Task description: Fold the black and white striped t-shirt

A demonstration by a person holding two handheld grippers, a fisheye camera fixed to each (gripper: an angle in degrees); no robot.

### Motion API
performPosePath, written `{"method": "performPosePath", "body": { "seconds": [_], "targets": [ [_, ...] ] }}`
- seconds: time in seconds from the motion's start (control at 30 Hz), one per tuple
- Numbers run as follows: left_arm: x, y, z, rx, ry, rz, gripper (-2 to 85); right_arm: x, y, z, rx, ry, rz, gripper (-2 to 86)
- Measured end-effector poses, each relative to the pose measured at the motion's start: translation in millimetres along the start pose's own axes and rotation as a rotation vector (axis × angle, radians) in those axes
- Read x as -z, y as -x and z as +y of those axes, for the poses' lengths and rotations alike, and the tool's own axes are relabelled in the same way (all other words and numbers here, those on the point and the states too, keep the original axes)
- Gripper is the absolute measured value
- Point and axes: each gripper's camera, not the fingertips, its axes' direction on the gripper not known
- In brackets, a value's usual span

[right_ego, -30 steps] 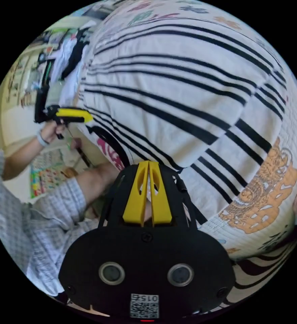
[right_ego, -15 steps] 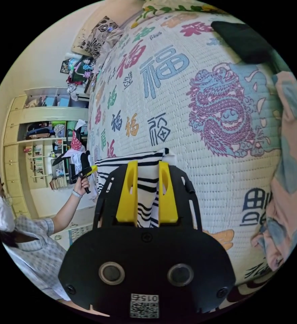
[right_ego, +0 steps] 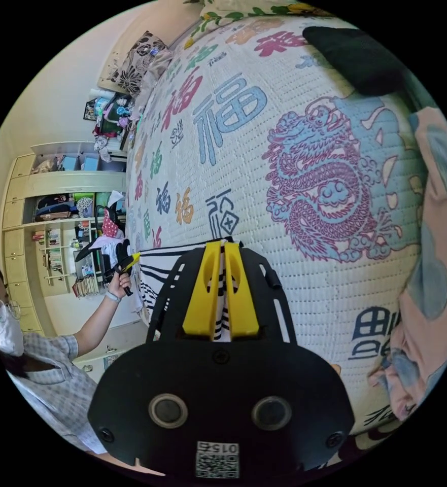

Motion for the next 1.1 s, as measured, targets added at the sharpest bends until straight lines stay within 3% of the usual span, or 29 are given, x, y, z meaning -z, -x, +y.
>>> {"method": "performPosePath", "body": {
  "seconds": [0.13, 0.27, 0.37, 0.5, 0.63, 0.8, 0.93, 1.1],
  "targets": [
    [37, -25, 45, -0.095, -0.063, -0.005, 0.4, 18, 41, 29, 0.169, -0.114, 0.078, -0.3],
    [34, -63, 106, -0.206, -0.002, -0.032, 0.6, -35, 96, 76, 0.383, 0.151, 0.104, -0.5],
    [14, -80, 157, -0.207, 0.076, -0.011, 0.5, -94, 113, 109, 0.420, 0.373, 0.121, -0.6],
    [-12, -82, 214, -0.146, 0.156, -0.061, 0.1, -141, 118, 135, 0.442, 0.507, 0.224, -0.6],
    [-13, -71, 261, -0.108, 0.204, -0.280, -0.1, -151, 119, 133, 0.348, 0.535, 0.325, -0.5],
    [41, -53, 319, 0.115, -0.008, -0.346, 1.7, -146, 164, 100, 0.417, 0.539, 0.344, 0.6],
    [70, -45, 360, 0.240, -0.173, -0.396, 8.2, -177, 257, 46, 0.679, 0.520, 0.313, 4.9],
    [60, -28, 377, 0.317, -0.267, -0.334, 8.6, -268, 375, -11, 0.954, 0.563, 0.259, 7.3]
  ]
}}
